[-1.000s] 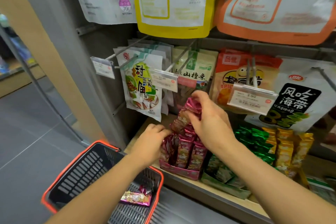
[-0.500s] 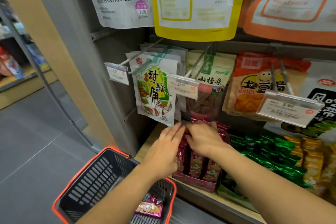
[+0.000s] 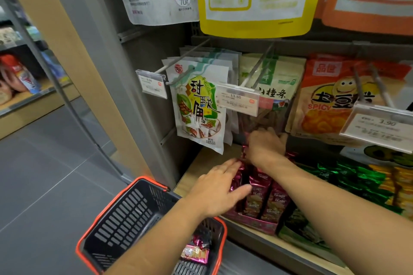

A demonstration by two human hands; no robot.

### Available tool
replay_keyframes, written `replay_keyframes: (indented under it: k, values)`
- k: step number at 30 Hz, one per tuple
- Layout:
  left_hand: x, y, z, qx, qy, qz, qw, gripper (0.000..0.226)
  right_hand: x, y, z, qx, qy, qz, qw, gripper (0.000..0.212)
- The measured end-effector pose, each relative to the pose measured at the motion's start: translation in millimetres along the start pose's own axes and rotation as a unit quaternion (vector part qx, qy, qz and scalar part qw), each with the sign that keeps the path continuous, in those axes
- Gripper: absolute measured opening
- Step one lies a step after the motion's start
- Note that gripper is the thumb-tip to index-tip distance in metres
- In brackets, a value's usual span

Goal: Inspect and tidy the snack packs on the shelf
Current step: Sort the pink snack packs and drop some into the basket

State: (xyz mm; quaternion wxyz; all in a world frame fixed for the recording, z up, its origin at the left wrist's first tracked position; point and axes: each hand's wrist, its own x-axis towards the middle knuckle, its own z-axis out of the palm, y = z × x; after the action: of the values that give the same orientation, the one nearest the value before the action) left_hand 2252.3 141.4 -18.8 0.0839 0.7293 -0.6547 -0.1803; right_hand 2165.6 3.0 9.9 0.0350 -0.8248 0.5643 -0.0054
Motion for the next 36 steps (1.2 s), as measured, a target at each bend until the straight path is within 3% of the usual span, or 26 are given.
replay_keyframes:
  k: [3, 8, 12, 15, 19, 21, 24, 25, 27, 29, 32, 36]
  values:
    - [0, 0, 1, -0.007, 0.014, 0.001, 1.0, 0.062, -16, 8, -2, 0.055, 0.128, -0.091, 0.986, 0.02]
    - [10, 11, -8, -0.074, 0.065, -0.029, 0.995, 0.042, -78, 25, -32, 0.235, 0.34, -0.242, 0.878, 0.014]
    - [2, 18, -18, -0.303, 0.064, -0.111, 0.944, 0.034, -134, 46, -59, 0.251, 0.422, -0.349, 0.798, 0.015]
    - [-8, 24, -31, -0.334, 0.097, -0.139, 0.927, 0.029, -175, 63, -86, 0.251, 0.437, -0.389, 0.771, 0.015]
    - [-25, 46, -58, -0.314, 0.156, -0.168, 0.921, 0.029, -215, 86, -112, 0.236, 0.399, -0.395, 0.793, 0.012]
    - [-43, 68, -75, -0.381, 0.123, -0.148, 0.904, 0.027, -229, 97, -117, 0.274, 0.345, -0.367, 0.819, 0.012]
    - [-81, 99, -94, -0.449, 0.015, -0.048, 0.892, 0.025, -248, 107, -117, 0.387, 0.256, -0.278, 0.841, 0.008]
    - [-94, 108, -95, -0.467, -0.025, -0.008, 0.884, 0.028, -252, 109, -116, 0.442, 0.227, -0.238, 0.835, 0.009]
    - [-115, 125, -89, -0.477, -0.062, 0.065, 0.874, 0.031, -254, 109, -116, 0.57, 0.166, -0.159, 0.789, 0.023]
    - [-129, 139, -77, -0.481, -0.007, 0.097, 0.871, 0.023, -250, 108, -114, 0.651, 0.121, -0.111, 0.741, 0.034]
    - [-135, 146, -68, -0.531, 0.089, 0.087, 0.838, 0.017, -245, 106, -107, 0.705, 0.067, -0.099, 0.699, 0.037]
    - [-133, 146, -63, -0.569, 0.135, 0.081, 0.807, 0.018, -243, 98, -87, 0.715, -0.088, -0.091, 0.688, 0.061]
